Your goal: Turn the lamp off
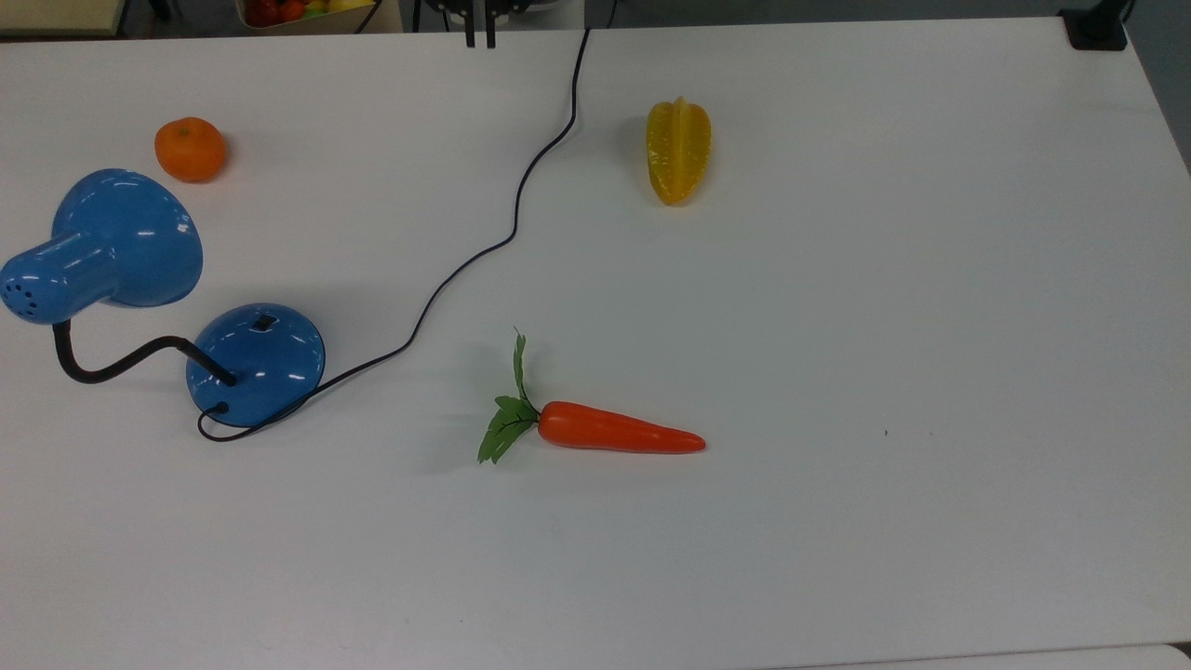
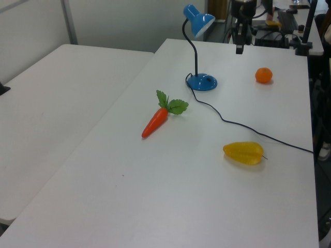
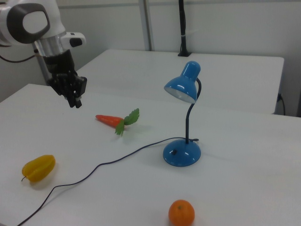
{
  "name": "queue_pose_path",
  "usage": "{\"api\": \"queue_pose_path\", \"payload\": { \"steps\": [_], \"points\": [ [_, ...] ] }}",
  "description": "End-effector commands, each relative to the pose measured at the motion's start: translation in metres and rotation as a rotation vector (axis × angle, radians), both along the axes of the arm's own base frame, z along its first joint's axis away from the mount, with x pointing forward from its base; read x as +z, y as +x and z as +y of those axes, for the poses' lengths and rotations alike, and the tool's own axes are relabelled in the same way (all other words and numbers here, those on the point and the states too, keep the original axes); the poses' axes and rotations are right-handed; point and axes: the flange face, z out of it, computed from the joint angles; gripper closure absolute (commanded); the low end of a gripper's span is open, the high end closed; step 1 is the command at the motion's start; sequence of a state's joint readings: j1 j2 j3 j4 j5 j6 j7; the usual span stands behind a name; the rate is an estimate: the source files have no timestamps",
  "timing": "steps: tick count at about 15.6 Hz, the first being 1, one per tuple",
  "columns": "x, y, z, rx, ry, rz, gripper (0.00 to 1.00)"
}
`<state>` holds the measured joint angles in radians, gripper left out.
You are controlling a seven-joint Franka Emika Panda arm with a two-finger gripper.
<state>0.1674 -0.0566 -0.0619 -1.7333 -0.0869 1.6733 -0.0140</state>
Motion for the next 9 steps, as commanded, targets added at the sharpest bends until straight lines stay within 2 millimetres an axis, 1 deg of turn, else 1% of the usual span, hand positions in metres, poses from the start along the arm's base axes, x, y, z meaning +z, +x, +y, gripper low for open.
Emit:
{"api": "queue_pose_path", "payload": {
  "steps": [1, 2, 3, 8, 9],
  "points": [
    [0.0143, -0.0018, -0.0074, -0.027, 0.006, 0.016, 0.42],
    [0.0128, -0.0023, -0.0087, -0.027, 0.001, 0.027, 0.16],
    [0.0126, -0.0025, -0.0097, -0.027, -0.008, 0.029, 0.00],
    [0.0114, -0.0055, -0.0122, -0.021, -0.013, 0.052, 0.00],
    [0.0142, -0.0052, -0.0122, -0.026, -0.013, 0.046, 0.00]
  ]
}}
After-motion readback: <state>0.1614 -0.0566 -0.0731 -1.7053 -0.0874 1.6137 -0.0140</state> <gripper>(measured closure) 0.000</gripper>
